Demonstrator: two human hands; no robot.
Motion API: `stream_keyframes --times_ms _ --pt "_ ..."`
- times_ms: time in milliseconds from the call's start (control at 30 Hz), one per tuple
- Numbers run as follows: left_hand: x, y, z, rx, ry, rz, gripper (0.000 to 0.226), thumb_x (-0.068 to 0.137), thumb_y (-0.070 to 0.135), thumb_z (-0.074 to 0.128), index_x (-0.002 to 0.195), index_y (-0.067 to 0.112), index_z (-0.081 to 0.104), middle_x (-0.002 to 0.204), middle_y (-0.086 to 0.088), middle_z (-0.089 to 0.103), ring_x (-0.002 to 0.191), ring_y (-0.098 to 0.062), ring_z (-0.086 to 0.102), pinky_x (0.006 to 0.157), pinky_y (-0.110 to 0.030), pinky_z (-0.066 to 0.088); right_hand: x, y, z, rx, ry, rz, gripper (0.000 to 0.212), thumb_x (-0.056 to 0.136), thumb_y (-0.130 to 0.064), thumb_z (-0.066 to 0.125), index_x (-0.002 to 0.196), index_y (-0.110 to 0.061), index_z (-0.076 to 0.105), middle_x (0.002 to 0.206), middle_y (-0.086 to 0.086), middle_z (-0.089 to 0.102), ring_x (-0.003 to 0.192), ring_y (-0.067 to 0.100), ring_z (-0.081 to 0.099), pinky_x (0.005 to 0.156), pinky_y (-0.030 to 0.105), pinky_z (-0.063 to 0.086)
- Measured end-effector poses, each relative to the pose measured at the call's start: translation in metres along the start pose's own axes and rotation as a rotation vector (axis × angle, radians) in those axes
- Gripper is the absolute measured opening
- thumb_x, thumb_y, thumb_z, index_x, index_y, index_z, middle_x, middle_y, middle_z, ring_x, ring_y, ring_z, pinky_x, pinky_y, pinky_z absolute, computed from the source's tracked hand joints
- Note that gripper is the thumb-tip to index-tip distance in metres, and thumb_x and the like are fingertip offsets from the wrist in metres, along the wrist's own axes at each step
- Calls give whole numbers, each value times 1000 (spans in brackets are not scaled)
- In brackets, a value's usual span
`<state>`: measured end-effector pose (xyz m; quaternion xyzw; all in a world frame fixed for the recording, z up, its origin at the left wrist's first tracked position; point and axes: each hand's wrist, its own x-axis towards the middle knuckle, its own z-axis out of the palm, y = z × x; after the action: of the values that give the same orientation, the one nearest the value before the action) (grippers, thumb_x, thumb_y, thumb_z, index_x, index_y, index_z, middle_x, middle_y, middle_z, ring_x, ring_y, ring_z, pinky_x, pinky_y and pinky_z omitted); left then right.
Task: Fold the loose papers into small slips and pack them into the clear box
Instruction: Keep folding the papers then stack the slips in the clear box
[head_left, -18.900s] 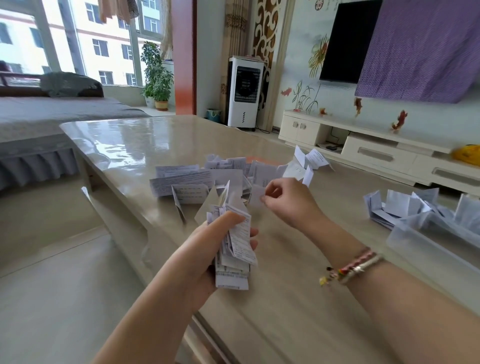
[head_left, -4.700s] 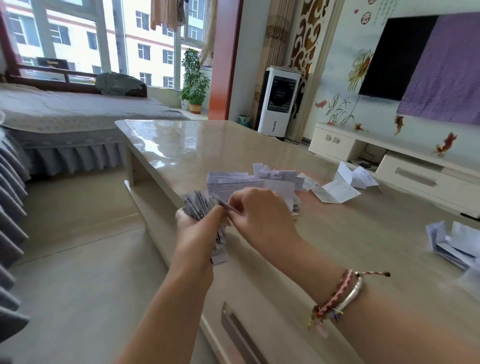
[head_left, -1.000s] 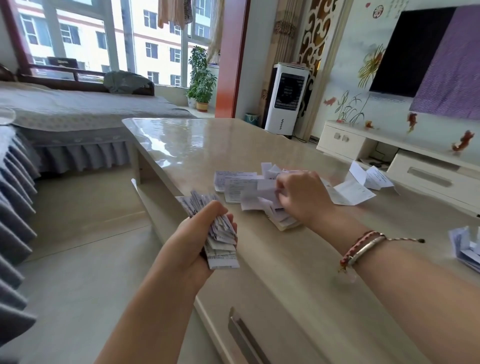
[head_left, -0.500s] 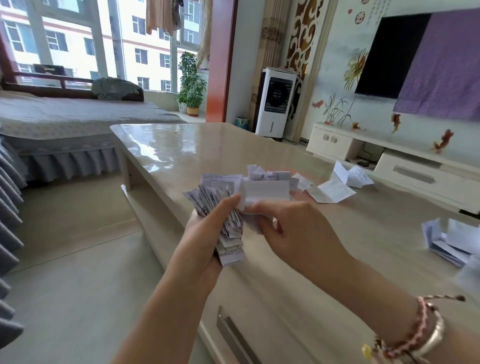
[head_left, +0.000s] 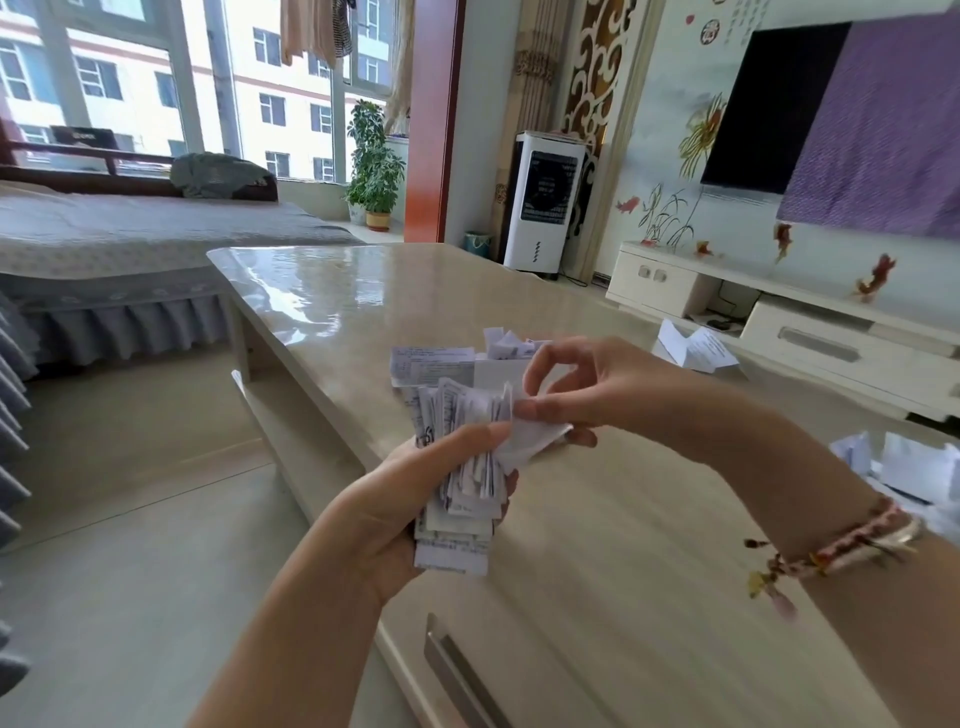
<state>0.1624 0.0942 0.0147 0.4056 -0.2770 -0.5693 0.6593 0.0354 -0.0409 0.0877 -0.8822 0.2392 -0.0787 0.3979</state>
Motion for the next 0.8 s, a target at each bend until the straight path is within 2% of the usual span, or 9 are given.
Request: stream_keyframes --times_ms 100,167,300,400,500,567,633,700,800 --pt "3 1 -3 -40 51 -10 34 75 20 71 106 4 66 77 -15 60 58 -20 57 54 -27 51 10 5 14 224 102 117 20 85 -30 70 88 -13 60 68 5 68 51 12 52 54 22 45" --pt "5 0 -5 -72 93 -2 37 74 22 72 108 7 65 76 -11 60 58 -18 56 54 -26 49 13 8 23 421 126 185 20 94 -32 58 92 -12 58 62 6 64 49 14 50 50 21 44" --pt "9 1 -8 -2 162 83 41 69 27 75 104 7 66 70 -6 66 53 -15 61 49 -22 49 19 9 37 734 126 173 8 100 -12 44 102 -11 51 74 11 71 53 15 56 60 27 37" --pt "11 3 -8 67 134 117 43 69 31 75 105 9 66 75 -5 66 60 -13 61 54 -22 51 21 11 42 612 125 111 19 93 -6 57 112 -9 54 74 8 70 59 12 60 57 25 35" --pt "14 7 -12 3 127 103 42 76 25 72 113 5 66 83 -8 67 63 -14 62 57 -22 54 23 9 37 516 112 56 19 91 -8 61 109 -13 59 81 5 71 66 11 58 58 22 37" --pt "17 9 -15 -35 166 75 47 74 24 73 116 4 67 91 -11 68 64 -15 62 60 -24 55 34 17 29 278 263 35 15 91 -12 63 104 -17 61 85 -1 72 71 11 57 61 22 41" --pt "19 11 -18 -71 219 54 51 71 23 74 117 3 67 92 -12 69 64 -16 63 61 -23 56 53 38 17 -145 524 38 15 88 -19 66 103 -20 60 96 -1 68 83 13 57 72 27 45" --pt "21 11 -20 -115 240 47 48 75 21 74 118 2 66 88 -10 69 64 -15 63 61 -22 57 69 60 5 -404 625 154 29 85 -27 68 111 -21 57 113 3 58 105 22 50 86 32 41" --pt "21 12 -25 -157 254 45 44 81 19 71 120 1 64 88 -10 68 65 -16 64 59 -22 57 81 83 -6 -458 536 325 42 82 -33 69 120 -21 54 128 9 49 121 29 39 97 33 34"
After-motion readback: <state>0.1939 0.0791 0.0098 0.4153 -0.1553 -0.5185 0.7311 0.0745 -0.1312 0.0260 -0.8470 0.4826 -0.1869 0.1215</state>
